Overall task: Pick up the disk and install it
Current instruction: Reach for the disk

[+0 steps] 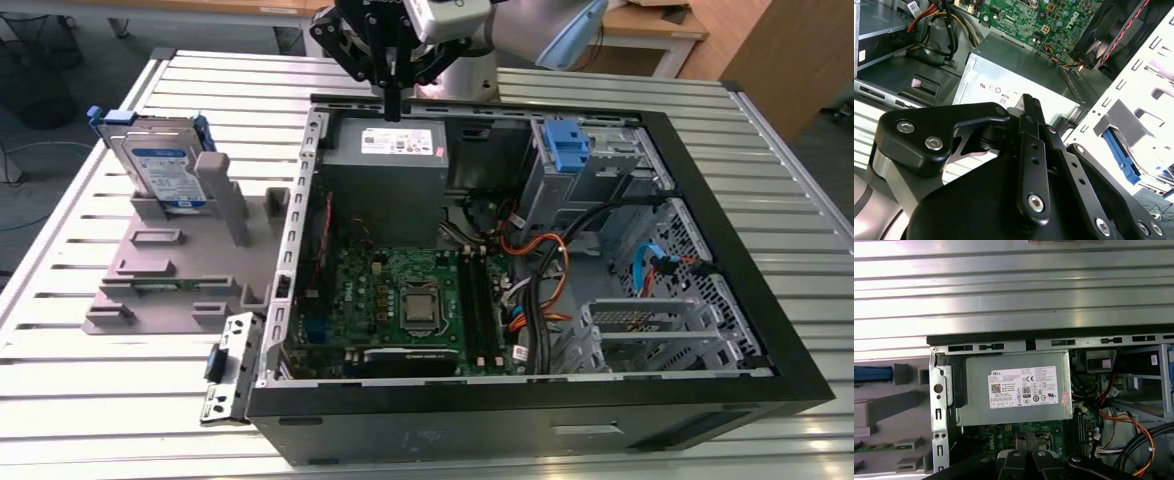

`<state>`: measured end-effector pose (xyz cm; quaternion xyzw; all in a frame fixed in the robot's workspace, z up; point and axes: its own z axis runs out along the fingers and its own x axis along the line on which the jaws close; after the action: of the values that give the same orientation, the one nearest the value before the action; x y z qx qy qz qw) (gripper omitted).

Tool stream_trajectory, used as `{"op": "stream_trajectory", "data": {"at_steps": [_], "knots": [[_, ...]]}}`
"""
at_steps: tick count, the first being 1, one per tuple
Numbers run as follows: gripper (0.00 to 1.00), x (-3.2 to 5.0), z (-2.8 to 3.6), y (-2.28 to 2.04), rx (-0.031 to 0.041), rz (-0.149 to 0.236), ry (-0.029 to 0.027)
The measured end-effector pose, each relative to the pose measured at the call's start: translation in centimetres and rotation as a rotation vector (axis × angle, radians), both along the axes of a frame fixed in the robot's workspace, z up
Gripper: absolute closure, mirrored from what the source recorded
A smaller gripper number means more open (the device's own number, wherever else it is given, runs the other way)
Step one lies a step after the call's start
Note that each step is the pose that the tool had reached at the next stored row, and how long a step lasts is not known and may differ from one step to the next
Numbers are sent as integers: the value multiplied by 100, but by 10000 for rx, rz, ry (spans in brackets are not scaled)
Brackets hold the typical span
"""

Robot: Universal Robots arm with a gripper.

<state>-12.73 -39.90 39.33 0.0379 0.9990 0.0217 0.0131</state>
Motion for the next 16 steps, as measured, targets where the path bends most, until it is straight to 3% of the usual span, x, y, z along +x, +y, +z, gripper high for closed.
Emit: {"op": "stream_trajectory", "data": {"at_steps": [16], "knots": [[89,-269,-2,1,0,-1,0]]}}
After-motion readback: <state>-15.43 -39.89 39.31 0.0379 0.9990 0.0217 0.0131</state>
